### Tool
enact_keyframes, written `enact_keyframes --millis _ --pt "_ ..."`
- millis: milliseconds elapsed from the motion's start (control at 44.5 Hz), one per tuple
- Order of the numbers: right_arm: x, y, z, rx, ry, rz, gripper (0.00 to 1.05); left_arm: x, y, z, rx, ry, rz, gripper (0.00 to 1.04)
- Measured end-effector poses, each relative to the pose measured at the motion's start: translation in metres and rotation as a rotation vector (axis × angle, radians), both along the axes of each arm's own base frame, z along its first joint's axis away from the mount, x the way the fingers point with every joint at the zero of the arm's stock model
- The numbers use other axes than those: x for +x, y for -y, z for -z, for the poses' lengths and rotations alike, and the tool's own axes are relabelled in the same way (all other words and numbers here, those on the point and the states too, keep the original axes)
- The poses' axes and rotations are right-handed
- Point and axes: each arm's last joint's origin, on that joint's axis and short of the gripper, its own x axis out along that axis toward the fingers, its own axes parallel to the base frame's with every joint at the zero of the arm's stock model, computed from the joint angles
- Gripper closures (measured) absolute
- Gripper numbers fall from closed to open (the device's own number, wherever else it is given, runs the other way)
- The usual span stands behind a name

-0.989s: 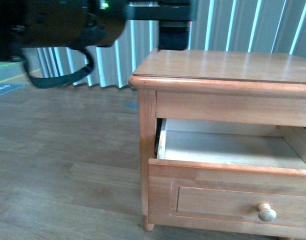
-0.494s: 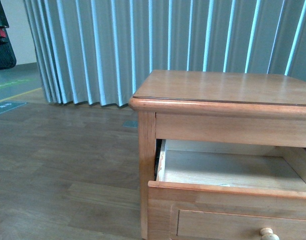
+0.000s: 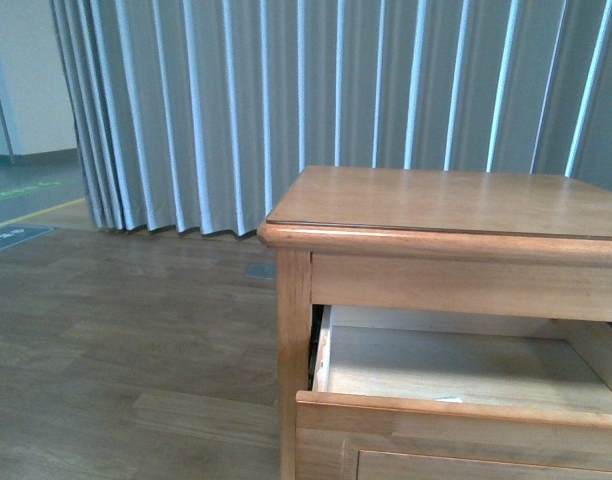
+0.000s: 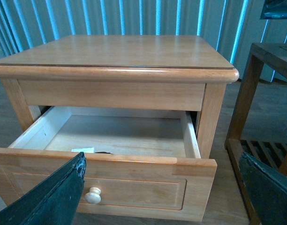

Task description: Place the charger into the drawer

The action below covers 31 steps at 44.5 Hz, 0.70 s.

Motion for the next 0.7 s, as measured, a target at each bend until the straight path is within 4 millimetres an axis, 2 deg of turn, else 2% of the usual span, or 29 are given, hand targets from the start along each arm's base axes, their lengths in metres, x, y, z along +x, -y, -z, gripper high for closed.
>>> enact_keyframes --millis 315,427,449,472,697 --pt "0.000 0.000 0.000 0.000 0.000 0.000 0.08 -0.019 -0.013 0.018 0.002 0.000 -0.005 1.01" --pt "0.000 0.000 0.000 0.000 0.000 0.000 0.08 -0.026 -0.024 0.023 0.002 0.001 -0.008 1.01" --pt "0.000 0.000 0.000 0.000 0.000 0.000 0.08 -0.038 -0.025 0.035 0.001 0.012 -0.008 1.01" --pt "0.000 0.000 0.000 0.000 0.000 0.000 0.08 -0.039 -0.025 0.036 0.002 0.010 -0.007 1.01" --pt "0.000 0.000 0.000 0.000 0.000 0.000 0.08 -0.045 -0.025 0.035 0.002 0.019 -0.007 1.01"
